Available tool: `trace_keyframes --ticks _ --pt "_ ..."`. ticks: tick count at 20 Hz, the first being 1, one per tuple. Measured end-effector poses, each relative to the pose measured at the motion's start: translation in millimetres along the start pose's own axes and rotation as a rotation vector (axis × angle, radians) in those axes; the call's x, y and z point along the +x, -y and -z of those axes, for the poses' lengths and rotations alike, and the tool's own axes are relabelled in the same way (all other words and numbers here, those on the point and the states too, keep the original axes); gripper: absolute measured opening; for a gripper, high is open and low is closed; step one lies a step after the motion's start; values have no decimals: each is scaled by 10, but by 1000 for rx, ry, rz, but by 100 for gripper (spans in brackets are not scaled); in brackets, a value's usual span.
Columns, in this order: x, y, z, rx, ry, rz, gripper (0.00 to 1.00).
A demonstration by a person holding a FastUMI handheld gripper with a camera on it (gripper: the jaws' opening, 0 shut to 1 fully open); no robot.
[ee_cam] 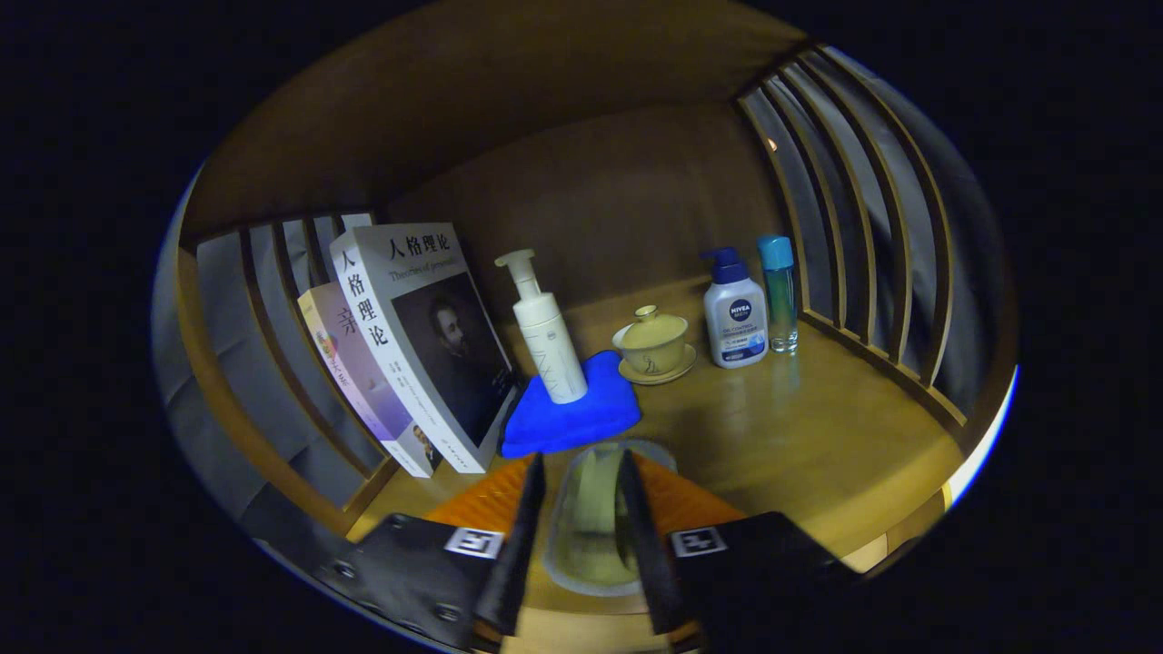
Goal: Pull open the drawer, take out the items inside it, and place them on the countertop above the cabinet.
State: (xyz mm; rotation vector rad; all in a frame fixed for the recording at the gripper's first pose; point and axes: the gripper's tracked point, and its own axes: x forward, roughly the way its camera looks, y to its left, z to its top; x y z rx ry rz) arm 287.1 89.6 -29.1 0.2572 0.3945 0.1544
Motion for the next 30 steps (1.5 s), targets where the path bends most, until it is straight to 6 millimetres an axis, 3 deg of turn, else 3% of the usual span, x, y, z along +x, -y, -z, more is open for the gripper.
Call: trace_keyframes --ticks 4,10,17,21,26,30 --pt "-304 -117 -142 -59 92 -16 98" --pt "-981 -213 -133 -195 203 -15 98" --pt "-1711 -249 204 -239 338 23 98" --pt "-1969 -175 506 -281 362 61 98" --pt "-2272 -224 765 -355 422 80 98" --pt "-2338 -198 1136 -362 391 87 99"
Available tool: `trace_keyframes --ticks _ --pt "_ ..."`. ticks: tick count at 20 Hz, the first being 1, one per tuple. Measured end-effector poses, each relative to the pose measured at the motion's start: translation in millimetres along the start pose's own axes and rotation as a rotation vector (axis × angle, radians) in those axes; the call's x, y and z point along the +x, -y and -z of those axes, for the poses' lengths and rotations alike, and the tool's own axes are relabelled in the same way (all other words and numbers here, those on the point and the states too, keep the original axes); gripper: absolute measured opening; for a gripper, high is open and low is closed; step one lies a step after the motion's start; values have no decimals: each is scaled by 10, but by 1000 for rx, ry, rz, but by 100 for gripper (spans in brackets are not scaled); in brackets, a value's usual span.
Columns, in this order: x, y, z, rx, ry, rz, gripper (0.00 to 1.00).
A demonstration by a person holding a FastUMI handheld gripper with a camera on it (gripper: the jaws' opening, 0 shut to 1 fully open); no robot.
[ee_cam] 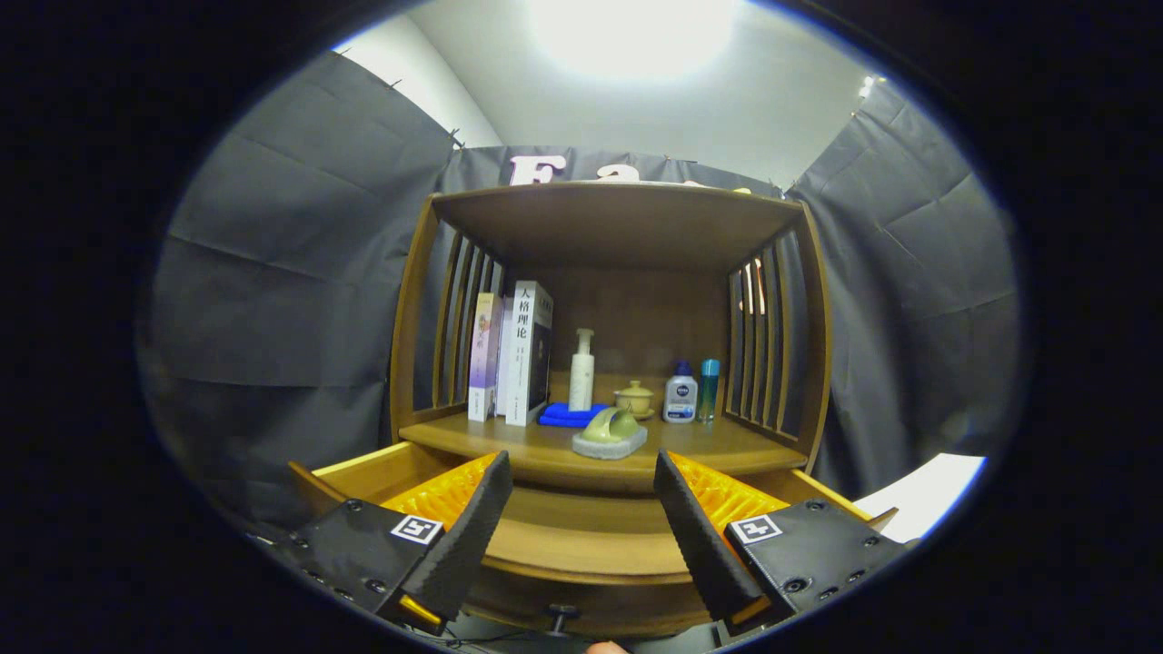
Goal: Pull open the drawer, take out the items inside it, and place them on the countertop above the cabinet.
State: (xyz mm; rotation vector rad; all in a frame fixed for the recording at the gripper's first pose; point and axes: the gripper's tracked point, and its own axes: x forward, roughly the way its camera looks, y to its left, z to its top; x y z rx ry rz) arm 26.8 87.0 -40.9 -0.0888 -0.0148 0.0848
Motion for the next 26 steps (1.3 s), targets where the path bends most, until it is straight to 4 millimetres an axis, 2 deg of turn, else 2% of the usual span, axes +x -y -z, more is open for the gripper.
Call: trace_keyframes --ticks 5,6,7,8,14,18,22,26 --pt "-244 0 502 54 -73 30 100" --pt "-291 9 544 47 -72 34 100" --pt "-316 34 474 28 -43 47 100" --pt "-363 33 495 17 -32 46 100" --pt "-508 -69 998 30 -148 25 100" --pt "-449 -55 1236 21 -193 25 100" --pt "-342 49 1399 47 -243 59 100" --pt "-327 63 1359 34 -215 79 100"
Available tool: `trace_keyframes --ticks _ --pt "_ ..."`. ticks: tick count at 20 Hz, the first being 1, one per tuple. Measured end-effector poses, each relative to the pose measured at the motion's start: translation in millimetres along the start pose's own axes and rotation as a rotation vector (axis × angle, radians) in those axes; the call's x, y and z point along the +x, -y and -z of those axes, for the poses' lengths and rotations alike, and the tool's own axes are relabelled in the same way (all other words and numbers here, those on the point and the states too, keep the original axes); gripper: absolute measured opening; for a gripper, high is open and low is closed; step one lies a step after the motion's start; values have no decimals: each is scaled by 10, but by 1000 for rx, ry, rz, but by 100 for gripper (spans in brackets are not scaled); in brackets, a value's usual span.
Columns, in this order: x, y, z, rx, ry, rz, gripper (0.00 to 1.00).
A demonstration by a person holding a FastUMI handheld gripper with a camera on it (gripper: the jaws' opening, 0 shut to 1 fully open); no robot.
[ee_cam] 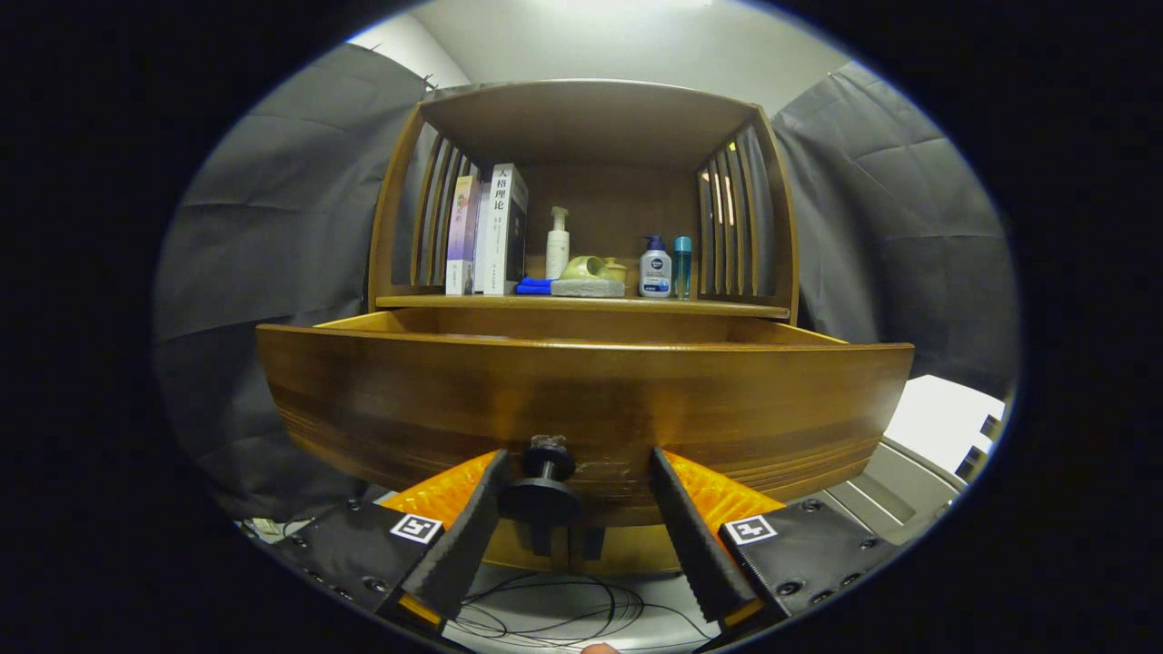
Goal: Pull open the drawer, take out the items inside it, and place them on the countertop above the cabinet.
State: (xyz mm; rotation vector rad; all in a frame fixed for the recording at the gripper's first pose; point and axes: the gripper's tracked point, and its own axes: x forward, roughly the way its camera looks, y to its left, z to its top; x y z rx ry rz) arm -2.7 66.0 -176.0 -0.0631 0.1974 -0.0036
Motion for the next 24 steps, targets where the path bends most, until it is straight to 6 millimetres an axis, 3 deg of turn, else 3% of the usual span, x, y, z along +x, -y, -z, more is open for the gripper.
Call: trace_keyframes --ticks 12,17,24 --pt "286 23 -66 13 5 -5 98" --pt "480 23 -187 30 15 -7 98" --pt "743 25 -191 32 1 -6 98"
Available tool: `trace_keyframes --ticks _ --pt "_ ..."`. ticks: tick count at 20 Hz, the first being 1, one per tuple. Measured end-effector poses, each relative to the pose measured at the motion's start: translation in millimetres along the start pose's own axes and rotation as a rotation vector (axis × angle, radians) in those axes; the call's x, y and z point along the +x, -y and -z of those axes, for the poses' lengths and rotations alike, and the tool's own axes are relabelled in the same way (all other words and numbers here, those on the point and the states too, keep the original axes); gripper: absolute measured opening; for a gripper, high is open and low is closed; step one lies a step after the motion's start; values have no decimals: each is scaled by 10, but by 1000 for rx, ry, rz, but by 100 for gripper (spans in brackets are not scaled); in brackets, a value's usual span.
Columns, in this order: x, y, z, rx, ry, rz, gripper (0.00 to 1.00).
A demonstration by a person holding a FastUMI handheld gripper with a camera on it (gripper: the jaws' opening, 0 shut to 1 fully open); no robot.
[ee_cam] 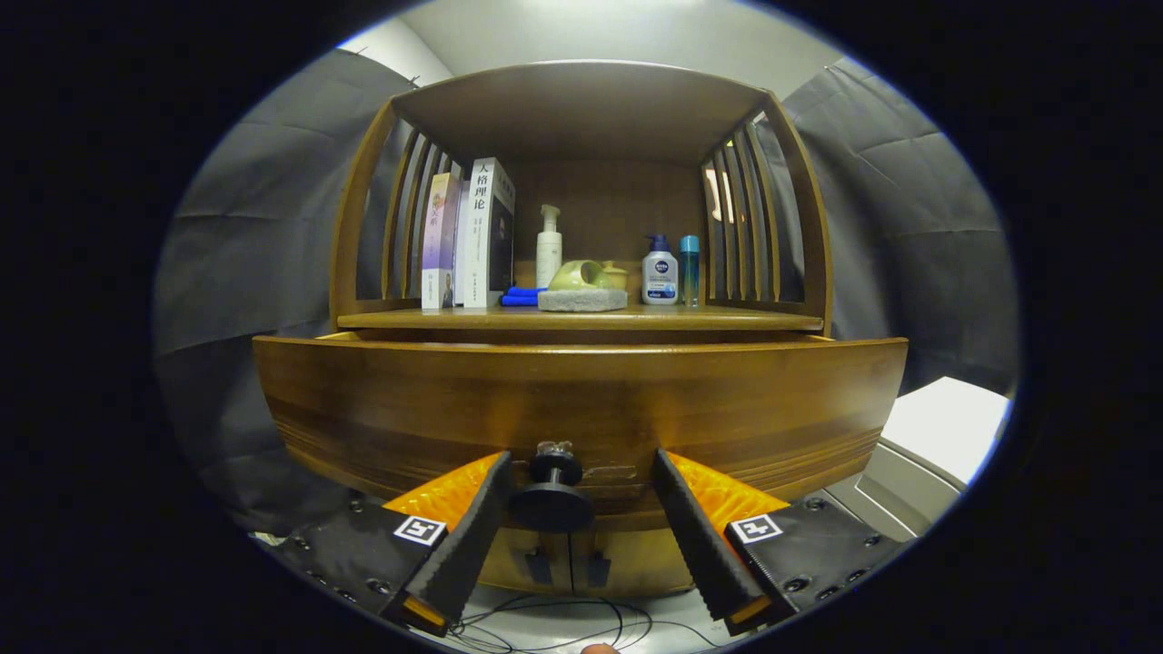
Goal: Pull open the drawer, take out the items inside it, and place them on the countertop above the cabinet.
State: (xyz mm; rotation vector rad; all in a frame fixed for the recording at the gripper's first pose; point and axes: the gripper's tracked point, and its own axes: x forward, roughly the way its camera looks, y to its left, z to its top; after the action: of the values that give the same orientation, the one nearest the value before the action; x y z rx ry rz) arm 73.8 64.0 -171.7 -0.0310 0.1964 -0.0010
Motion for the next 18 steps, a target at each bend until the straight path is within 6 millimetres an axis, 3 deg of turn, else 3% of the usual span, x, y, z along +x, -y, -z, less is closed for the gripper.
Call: trace_keyframes --ticks 18 --pt "779 -32 -112 -6 11 15 98"
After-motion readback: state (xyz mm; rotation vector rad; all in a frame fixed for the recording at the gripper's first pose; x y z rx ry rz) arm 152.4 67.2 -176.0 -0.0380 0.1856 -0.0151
